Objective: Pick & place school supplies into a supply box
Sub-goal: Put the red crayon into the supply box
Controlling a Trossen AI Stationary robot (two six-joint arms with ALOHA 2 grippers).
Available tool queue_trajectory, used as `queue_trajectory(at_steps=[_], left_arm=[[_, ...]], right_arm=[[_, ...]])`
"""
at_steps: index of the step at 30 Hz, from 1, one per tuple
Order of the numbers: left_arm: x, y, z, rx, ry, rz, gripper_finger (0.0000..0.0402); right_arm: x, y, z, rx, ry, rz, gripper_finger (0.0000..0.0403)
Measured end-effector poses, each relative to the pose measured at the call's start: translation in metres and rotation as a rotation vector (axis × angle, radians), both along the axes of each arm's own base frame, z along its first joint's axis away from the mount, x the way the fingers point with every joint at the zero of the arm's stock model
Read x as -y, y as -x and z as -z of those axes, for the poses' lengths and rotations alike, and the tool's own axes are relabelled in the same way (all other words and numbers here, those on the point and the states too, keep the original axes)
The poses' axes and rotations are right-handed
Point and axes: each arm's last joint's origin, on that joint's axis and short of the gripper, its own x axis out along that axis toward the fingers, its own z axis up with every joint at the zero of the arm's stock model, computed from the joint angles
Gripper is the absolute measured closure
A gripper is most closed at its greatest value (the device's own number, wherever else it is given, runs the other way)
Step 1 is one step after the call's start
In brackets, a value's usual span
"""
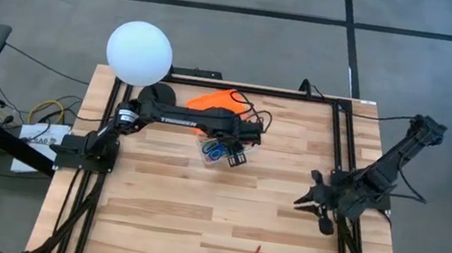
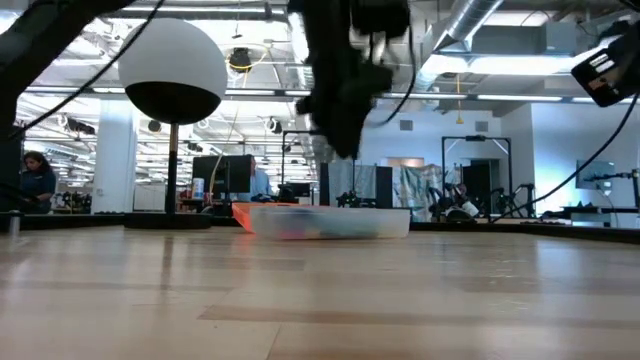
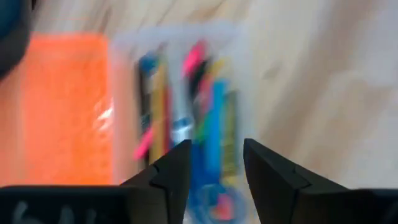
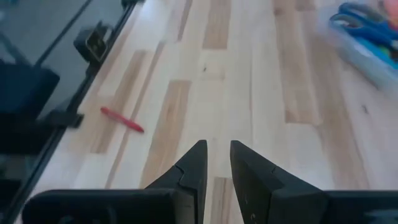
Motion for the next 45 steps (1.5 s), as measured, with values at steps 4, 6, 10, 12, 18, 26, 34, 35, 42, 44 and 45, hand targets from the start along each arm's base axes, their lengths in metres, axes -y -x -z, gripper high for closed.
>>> queue_trajectory(at_steps=[4,6,10,12,18,26,34,35,42,44,45], left_arm=[[0.040,0.001,-0.030,0.150,-0.015,0.054,0.0258],[0.062,0.005,-0.041,0.188,-0.049,0.071,0.0260],[0.108,0.018,-0.052,0.219,-0.109,0.098,0.0264],[0.129,0.023,-0.052,0.223,-0.124,0.103,0.0264],[0.178,0.048,-0.050,0.207,-0.152,0.049,0.0264],[0.219,0.093,-0.049,0.200,-0.331,-0.108,0.0264],[0.263,0.131,-0.049,0.307,-0.383,-0.131,0.0265],[0.268,0.134,-0.050,0.319,-0.377,-0.127,0.0265],[0.299,0.159,-0.050,0.397,-0.351,-0.088,0.0265],[0.307,0.166,-0.051,0.426,-0.347,-0.076,0.0265],[0.311,0.170,-0.051,0.439,-0.346,-0.068,0.0265]], right_arm=[[-0.007,-0.009,0.003,-0.006,0.024,-0.064,0.0340],[-0.011,-0.016,0.002,0.024,0.027,-0.109,0.0340],[-0.015,-0.031,0.005,0.049,0.041,-0.188,0.0340],[-0.014,-0.040,0.008,0.036,0.034,-0.213,0.0340],[-0.009,-0.066,0.013,0.054,-0.050,-0.301,0.0340],[-0.010,-0.102,0.021,0.075,-0.131,-0.346,0.0340],[-0.025,-0.155,0.012,0.040,-0.169,-0.424,0.0340],[-0.028,-0.161,0.009,0.041,-0.176,-0.435,0.0340],[-0.049,-0.193,0.002,-0.033,-0.190,-0.494,0.0340],[-0.058,-0.197,0.005,-0.082,-0.192,-0.524,0.0340],[-0.064,-0.199,0.007,-0.100,-0.192,-0.538,0.0340]])
